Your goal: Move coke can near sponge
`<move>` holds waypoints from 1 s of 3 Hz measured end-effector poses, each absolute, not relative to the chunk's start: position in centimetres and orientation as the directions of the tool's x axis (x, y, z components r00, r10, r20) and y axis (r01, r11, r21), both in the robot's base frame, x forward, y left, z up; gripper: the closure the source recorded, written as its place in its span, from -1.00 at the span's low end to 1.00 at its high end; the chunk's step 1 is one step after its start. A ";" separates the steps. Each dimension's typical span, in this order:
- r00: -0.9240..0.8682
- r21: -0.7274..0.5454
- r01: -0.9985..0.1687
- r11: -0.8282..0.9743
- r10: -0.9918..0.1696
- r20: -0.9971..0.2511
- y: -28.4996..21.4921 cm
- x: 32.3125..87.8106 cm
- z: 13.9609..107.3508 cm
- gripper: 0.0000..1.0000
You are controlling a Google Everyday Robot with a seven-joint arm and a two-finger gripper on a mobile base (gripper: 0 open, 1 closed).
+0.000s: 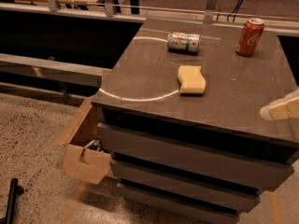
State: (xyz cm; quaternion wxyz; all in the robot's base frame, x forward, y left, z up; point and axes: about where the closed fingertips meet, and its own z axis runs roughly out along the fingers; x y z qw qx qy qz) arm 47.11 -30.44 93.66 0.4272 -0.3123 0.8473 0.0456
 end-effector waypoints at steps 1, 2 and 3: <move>-0.400 -0.203 -0.484 0.851 -0.421 -0.814 -32.0 48.2 95.4 -1.00; -0.398 -0.209 -0.484 0.850 -0.427 -0.812 -32.0 48.3 95.5 -1.00; -0.400 -0.227 -0.448 0.865 -0.421 -0.815 -31.8 49.0 95.1 -1.00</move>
Offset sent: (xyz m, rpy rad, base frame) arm 0.0100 -0.0161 0.0170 0.0462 -0.0961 -0.0787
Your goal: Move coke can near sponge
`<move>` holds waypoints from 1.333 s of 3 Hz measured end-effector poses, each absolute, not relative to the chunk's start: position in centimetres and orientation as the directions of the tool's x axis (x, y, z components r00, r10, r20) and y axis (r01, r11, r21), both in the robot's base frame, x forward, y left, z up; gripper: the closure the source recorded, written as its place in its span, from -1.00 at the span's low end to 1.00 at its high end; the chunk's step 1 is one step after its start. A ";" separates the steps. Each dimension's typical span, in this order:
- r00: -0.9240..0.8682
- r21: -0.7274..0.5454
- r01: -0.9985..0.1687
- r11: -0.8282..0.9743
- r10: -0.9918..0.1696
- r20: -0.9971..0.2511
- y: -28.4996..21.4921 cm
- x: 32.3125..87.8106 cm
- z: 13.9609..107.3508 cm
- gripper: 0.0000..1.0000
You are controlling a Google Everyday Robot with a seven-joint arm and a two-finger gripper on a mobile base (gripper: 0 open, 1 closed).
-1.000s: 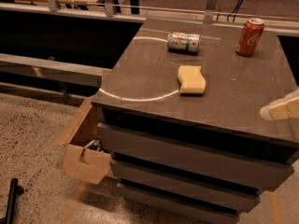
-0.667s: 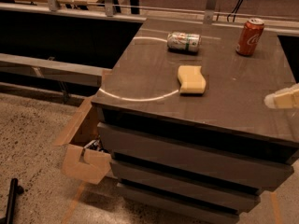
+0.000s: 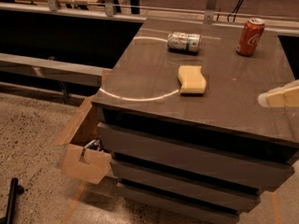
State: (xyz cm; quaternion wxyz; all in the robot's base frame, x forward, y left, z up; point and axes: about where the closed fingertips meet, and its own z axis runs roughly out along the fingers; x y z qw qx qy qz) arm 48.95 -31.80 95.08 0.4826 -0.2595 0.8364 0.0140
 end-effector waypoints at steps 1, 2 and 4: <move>-0.414 -0.300 -0.360 0.884 -0.439 -0.797 -29.5 52.1 92.2 -1.00; -0.354 -0.379 -0.209 0.901 -0.431 -0.830 -32.3 56.6 92.8 -1.00; -0.175 -0.359 -0.011 0.933 -0.356 -0.918 -37.7 62.5 98.1 -1.00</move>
Offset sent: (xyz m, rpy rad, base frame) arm 0.1330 -0.0291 0.0042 -0.1169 -0.3561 -0.4252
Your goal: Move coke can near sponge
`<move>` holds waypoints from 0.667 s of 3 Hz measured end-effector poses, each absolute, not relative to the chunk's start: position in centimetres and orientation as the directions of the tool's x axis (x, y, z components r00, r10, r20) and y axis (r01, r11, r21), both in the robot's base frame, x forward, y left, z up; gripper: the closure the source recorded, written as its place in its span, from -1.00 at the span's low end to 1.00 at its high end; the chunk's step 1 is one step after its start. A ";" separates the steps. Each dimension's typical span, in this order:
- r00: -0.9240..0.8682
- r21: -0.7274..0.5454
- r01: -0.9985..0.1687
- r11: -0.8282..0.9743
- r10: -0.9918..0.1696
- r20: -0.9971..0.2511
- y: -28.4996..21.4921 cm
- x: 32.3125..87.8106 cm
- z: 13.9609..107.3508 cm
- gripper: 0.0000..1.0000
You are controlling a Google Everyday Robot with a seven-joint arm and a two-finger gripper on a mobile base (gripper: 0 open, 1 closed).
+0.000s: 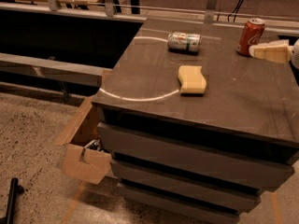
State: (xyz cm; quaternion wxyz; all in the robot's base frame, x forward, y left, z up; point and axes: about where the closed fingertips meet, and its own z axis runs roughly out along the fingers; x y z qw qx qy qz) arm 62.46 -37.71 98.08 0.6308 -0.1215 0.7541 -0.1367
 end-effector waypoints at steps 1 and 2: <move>-0.152 -0.319 0.006 0.948 -0.314 -0.937 -38.4 65.0 98.2 -1.00; -0.162 -0.268 0.010 0.963 -0.263 -0.951 -39.6 66.8 97.1 -1.00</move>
Offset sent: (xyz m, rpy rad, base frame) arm 0.0578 -0.0451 -0.0215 0.1313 -0.0081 -0.0198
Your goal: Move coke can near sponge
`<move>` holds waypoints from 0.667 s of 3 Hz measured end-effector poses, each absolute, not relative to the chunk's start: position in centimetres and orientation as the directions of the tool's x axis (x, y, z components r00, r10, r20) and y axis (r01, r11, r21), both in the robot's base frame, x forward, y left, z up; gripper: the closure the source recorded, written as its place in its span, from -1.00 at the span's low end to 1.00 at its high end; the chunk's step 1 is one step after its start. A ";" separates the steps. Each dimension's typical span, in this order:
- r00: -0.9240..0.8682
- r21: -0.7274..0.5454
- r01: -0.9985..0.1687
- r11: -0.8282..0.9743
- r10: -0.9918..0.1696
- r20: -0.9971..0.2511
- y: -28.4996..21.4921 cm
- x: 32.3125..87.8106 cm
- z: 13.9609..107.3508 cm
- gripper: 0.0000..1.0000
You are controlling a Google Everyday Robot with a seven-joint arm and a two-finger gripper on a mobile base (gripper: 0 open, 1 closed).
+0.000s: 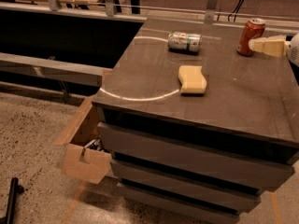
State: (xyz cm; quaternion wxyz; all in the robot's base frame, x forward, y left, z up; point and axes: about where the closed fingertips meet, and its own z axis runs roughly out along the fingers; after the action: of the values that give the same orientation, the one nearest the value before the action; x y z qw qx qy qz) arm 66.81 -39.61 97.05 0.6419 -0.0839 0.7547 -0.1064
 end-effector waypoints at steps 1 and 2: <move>-0.168 -0.226 0.005 0.974 -0.222 -0.961 -40.7 67.7 96.1 -1.00; -0.169 -0.225 0.008 0.974 -0.220 -0.961 -40.9 68.1 95.9 -1.00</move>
Offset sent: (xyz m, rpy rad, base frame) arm 0.0070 -0.0085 -0.0092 0.0354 0.0084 0.0019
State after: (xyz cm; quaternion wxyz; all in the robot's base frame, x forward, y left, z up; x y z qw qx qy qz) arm 68.06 -40.86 95.91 0.6408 -0.0699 0.7593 -0.0889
